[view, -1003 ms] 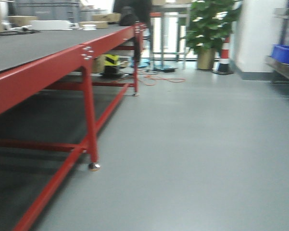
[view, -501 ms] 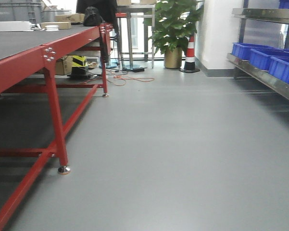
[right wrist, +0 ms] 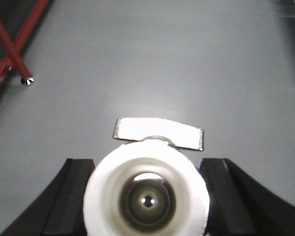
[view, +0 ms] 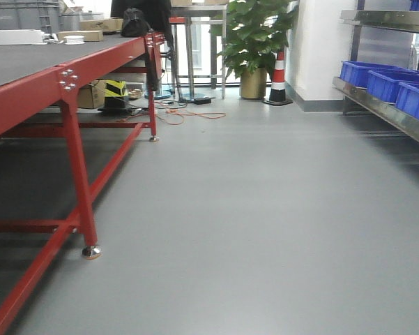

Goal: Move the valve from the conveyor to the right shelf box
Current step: 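Drive along the red conveyor frame carrying both valves, then turn and drive up to the steel shelf with blue bins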

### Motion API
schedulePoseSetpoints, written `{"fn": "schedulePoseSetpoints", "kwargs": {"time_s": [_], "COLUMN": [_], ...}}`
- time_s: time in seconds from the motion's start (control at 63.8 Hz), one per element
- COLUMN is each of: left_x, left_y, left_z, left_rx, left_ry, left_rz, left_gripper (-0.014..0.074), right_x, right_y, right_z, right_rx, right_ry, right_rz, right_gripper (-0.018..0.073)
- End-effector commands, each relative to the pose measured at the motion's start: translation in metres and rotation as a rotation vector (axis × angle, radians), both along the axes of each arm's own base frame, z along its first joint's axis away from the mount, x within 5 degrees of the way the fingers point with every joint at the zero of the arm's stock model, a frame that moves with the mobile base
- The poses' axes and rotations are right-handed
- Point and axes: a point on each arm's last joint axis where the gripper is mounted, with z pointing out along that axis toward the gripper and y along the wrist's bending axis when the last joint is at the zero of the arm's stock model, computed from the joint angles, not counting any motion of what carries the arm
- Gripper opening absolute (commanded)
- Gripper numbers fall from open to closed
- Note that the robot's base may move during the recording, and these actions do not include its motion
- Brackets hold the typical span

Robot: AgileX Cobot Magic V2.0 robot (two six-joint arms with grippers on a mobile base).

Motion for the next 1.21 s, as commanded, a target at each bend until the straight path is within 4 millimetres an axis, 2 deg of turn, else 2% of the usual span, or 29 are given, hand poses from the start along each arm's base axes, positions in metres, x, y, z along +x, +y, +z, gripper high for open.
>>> {"fn": "schedulePoseSetpoints", "kwargs": {"time_s": [0.0, 1.191], "left_x": [-0.003, -0.003], "left_y": [-0.0018, -0.0018], "left_z": [0.0107, 0.0107], "left_rx": [-0.005, -0.005], "left_ry": [-0.08, -0.08], "left_rz": [-0.001, -0.001], "left_gripper": [-0.0111, -0.0111], "right_x": [-0.0036, -0.0036], "right_y": [-0.0026, -0.0026], "right_z": [0.014, 0.014], "right_rx": [0.001, 0.001], "right_ry": [-0.094, -0.094], "right_rz": [-0.015, -0.015], "right_gripper": [-0.0154, -0.0154]}}
